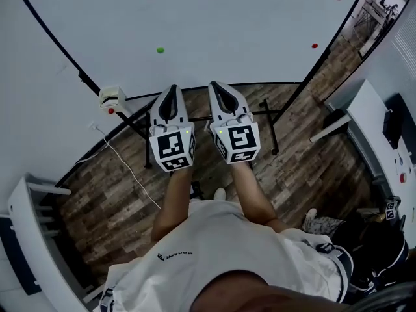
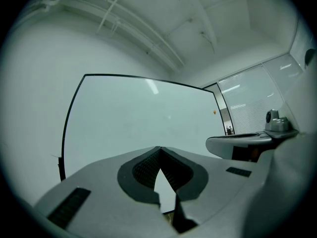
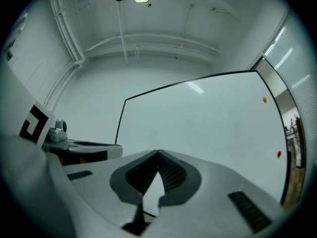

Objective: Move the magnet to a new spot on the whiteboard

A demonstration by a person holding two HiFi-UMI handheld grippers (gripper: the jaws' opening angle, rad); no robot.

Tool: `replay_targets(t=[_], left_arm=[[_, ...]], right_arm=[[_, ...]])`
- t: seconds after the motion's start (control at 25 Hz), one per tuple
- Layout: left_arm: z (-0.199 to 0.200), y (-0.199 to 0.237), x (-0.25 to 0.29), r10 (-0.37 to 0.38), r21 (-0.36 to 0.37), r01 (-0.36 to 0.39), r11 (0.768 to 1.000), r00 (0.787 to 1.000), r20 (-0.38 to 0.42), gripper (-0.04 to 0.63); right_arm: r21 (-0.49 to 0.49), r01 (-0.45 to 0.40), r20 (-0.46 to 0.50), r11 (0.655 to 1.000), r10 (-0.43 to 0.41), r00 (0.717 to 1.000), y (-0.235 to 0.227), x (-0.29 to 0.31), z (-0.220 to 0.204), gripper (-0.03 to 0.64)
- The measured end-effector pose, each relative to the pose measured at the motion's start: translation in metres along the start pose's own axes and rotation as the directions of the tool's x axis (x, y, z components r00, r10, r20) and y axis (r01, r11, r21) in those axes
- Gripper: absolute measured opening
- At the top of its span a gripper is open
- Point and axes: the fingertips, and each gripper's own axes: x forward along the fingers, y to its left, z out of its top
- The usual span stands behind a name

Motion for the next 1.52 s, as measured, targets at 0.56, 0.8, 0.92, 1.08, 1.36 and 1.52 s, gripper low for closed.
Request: replay_targets(t=[0.56,0.8,0.92,1.08,1.36,1.52], left_arm=[[-0.026,0.032,0.053,-0.005,-0.013,0.004,1.000,0.999,-0.051,0.003],[-0.037,0.050,0.073,-0.012,-0.021,0.010,1.000,0.997,-0.077,0.003],[-0.054,0.066,0.087,-0.001,-0.026,-0.001,1.000,0.995,-0.104,0.003],[-0.078,0.087,0.110,0.016,-0.024,-0.019,1.000,0.990,-0.142,0.003],[-0.105,0.102,0.134,0.044,-0.010,-0.047,0.999,0.982,-0.182,0.003],[-0.108,0.107,0.147,0.049,-0.014,-0.053,0.999,0.981,-0.186,0.003]], right_arm=[[-0.001,-0.006,-0.035,1.000,0.006,0.999,-0.009,0.050,-0.020,0.014],[-0.011,0.029,-0.046,1.000,-0.030,0.998,-0.011,0.066,-0.028,0.014],[-0.020,0.033,-0.054,0.999,-0.034,0.998,-0.008,0.078,-0.034,0.014],[-0.023,0.037,-0.053,0.999,-0.039,0.998,-0.007,0.093,-0.039,0.014],[-0.031,0.059,-0.048,0.998,-0.060,0.997,-0.013,0.094,-0.039,0.014],[-0.038,0.073,-0.051,0.997,-0.075,0.996,-0.018,0.094,-0.040,0.014]])
